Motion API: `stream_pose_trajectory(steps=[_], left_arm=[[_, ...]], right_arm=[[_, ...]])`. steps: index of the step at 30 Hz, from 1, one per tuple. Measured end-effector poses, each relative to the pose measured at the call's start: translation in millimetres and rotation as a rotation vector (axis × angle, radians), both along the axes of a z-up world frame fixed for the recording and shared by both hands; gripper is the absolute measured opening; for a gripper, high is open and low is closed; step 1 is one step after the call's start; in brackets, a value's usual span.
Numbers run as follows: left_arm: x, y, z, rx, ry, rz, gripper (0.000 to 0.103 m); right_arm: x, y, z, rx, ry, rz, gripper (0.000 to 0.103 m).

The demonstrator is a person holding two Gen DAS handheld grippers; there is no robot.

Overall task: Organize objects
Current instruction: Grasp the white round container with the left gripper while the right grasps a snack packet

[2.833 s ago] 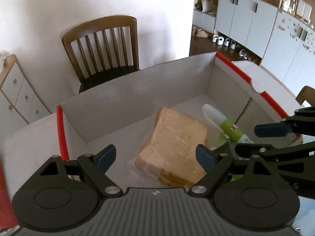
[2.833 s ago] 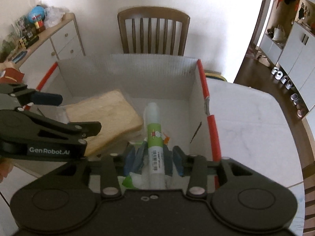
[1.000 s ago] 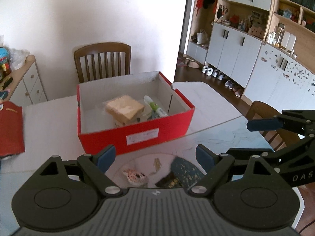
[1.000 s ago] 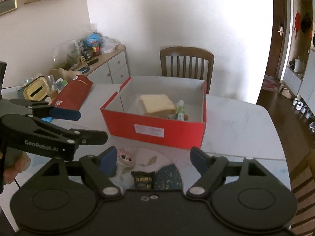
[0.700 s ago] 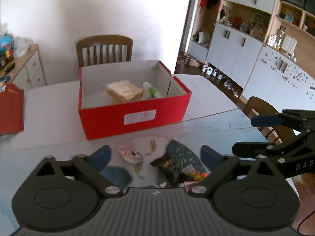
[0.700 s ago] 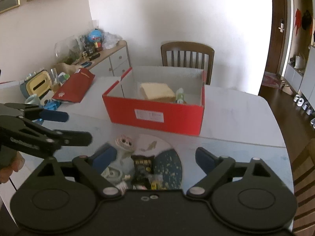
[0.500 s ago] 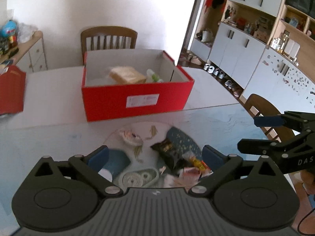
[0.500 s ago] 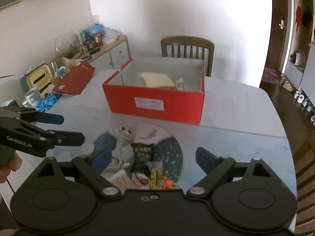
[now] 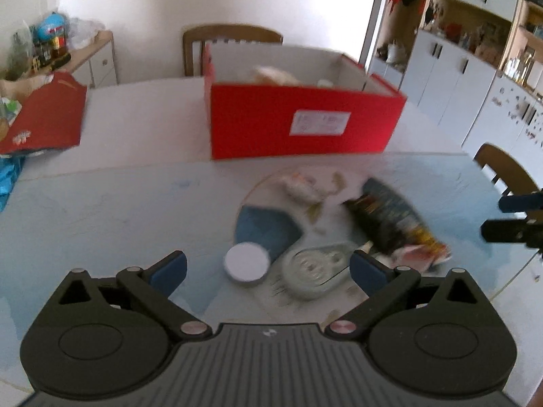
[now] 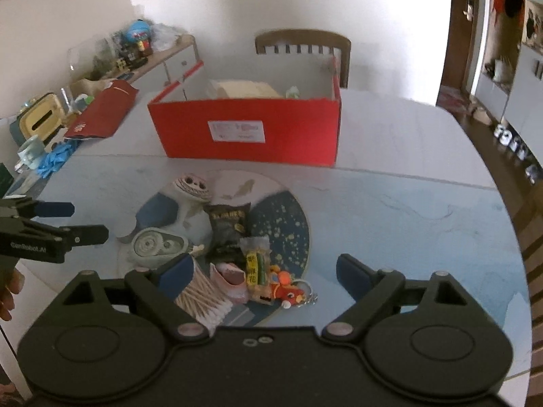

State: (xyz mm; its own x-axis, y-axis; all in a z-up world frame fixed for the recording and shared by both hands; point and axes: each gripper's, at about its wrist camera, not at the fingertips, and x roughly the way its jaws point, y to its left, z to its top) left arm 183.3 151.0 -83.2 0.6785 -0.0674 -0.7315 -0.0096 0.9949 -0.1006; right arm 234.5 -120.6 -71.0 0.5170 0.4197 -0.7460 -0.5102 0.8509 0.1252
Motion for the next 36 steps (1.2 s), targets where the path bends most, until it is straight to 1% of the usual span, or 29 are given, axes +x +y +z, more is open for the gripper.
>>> stream_pose_trajectory(steps=[4,10,15,19,21,22,24,25,27,31,32,33,34,35,36], left_arm=[[10,13,-23,0.031,0.030,0.009,0.102],[24,25,-45,0.048,0.068,0.008,0.102],[32,27,-57,0.058,0.084,0.004,0.102],[37,24,-60,0.093,0.069,-0.005,0.102],[38,21,-61,0.119,0.063,-0.020,0.102],[39,19,-62,0.118,0.058,-0.023,0.102],[41,18,-62,0.117,0.052,-0.023,0.102],[42,17,-62,0.118,0.049,-0.022,0.102],[43,16,-62,0.118,0.046,-0.019,0.102],[43,15,-63,0.117,0.041,-0.019,0.102],[42,14,-63,0.118,0.040,-0.020,0.101],[42,14,-62,0.117,0.036,-0.024,0.098],[41,13,-61,0.118,0.032,-0.031,0.092],[40,12,-60,0.118,0.027,-0.039,0.088],[39,11,-59,0.118,0.020,-0.049,0.077]], right_arm=[[4,4,-13,-0.029,0.022,-0.024,0.088],[10,11,-25,-0.052,0.056,-0.044,0.085],[15,19,-31,-0.072,0.067,-0.038,0.081],[20,24,-38,-0.091,0.080,-0.044,0.077],[24,27,-42,-0.102,0.084,-0.054,0.073],[25,28,-43,-0.105,0.087,-0.058,0.071],[29,28,-46,-0.102,0.096,-0.070,0.062],[31,29,-48,-0.101,0.101,-0.077,0.060],[35,29,-50,-0.087,0.117,-0.087,0.053],[38,32,-51,-0.068,0.130,-0.081,0.043],[39,32,-51,-0.062,0.134,-0.077,0.039],[40,32,-51,-0.054,0.141,-0.076,0.036],[40,33,-51,-0.048,0.146,-0.077,0.034],[41,33,-52,-0.043,0.153,-0.079,0.030],[41,33,-52,-0.045,0.154,-0.081,0.029]])
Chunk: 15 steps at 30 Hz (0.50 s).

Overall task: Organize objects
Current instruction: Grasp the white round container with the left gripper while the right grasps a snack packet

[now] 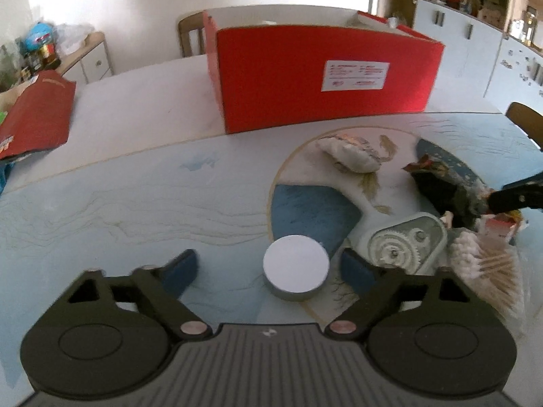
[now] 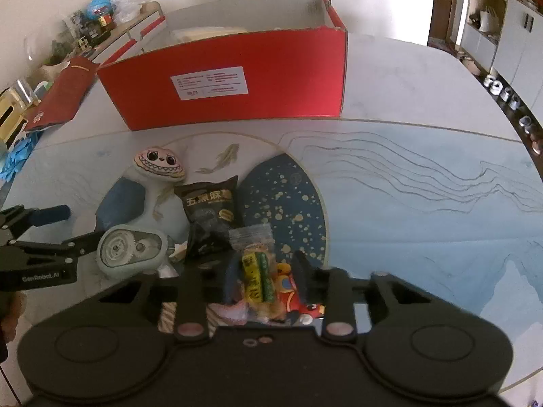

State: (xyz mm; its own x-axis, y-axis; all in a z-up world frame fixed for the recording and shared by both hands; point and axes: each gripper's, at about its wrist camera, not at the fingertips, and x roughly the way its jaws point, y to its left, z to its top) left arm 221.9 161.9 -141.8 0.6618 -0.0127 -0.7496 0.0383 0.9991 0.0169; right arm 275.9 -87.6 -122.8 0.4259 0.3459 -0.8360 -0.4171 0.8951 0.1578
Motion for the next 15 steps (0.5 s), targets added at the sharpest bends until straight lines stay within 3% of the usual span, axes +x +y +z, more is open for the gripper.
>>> stream_pose_trajectory(steps=[1,3,7,15], left_arm=[[-1,-1,2,0.000,-0.005,-0.008,0.066],[-2,-2,4,-0.005,-0.007,-0.015,0.055],[-4,-2,6,-0.015,-0.005,-0.014,0.038],[-8,2,13,-0.083,0.017,-0.008,0.038]], right_arm=[[0,0,0,-0.001,-0.001,0.000,0.028],[1,0,0,0.009,0.007,0.003,0.021],[1,-1,0,0.017,0.011,0.002,0.020],[-5,-5,10,0.055,0.003,-0.001,0.019]])
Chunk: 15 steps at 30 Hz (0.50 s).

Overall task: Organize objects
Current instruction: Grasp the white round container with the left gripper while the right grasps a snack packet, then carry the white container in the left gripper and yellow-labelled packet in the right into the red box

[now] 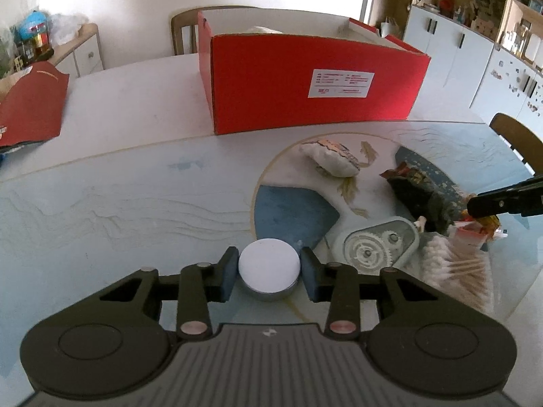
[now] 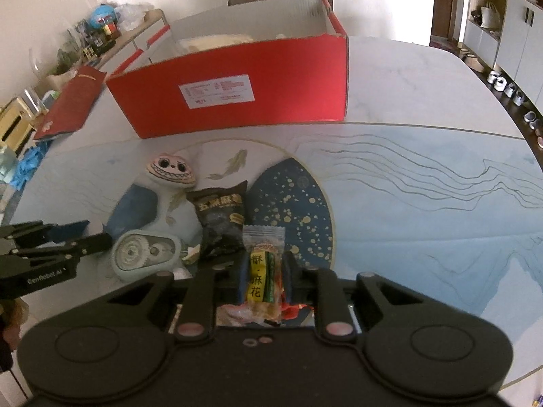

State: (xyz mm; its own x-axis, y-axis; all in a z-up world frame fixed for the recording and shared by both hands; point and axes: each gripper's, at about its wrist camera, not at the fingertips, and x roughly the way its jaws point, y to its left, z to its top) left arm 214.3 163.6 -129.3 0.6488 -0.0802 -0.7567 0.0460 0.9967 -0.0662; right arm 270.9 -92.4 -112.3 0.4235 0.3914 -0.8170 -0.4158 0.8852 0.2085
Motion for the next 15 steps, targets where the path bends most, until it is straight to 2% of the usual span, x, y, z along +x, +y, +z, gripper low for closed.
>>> stream_pose_trajectory(steps=[15], left_arm=[[-1,-19,54,-0.046,-0.017,-0.030,0.038]], right_arm=[[-6,6,53,0.055,-0.071,0.014,0.019]])
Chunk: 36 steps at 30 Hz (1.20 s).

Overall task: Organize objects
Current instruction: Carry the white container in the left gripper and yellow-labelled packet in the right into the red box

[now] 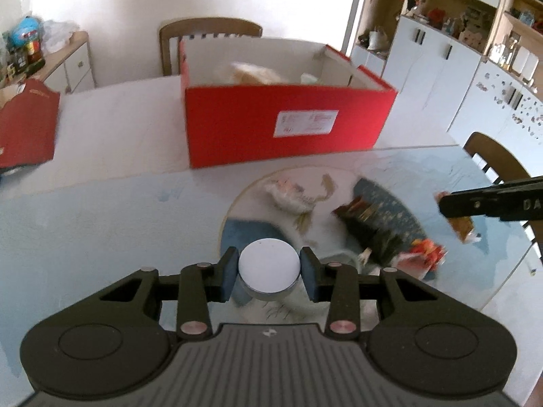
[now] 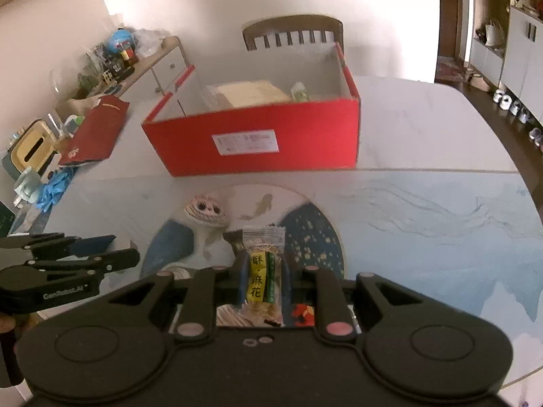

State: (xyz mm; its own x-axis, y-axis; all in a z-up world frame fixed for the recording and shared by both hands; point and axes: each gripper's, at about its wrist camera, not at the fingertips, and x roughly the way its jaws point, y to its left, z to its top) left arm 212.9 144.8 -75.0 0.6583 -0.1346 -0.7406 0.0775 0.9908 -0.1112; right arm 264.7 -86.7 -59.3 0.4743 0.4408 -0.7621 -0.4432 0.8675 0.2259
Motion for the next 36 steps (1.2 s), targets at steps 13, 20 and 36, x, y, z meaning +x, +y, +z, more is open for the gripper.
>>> stream_pose_trajectory(steps=[13,20,36], left_arm=[[39,-22,54,-0.041,-0.096,-0.069,0.038],[76,-22,71,-0.021,-0.137,-0.071,0.038],[181,-12,73,0.084,-0.123,-0.057,0.038]], right_arm=[[26,21,43,0.049,-0.074,0.018,0.019],[54,34,56,0.041,-0.116,0.020,0.019],[145,66,48,0.025,-0.128,-0.043,0.019]])
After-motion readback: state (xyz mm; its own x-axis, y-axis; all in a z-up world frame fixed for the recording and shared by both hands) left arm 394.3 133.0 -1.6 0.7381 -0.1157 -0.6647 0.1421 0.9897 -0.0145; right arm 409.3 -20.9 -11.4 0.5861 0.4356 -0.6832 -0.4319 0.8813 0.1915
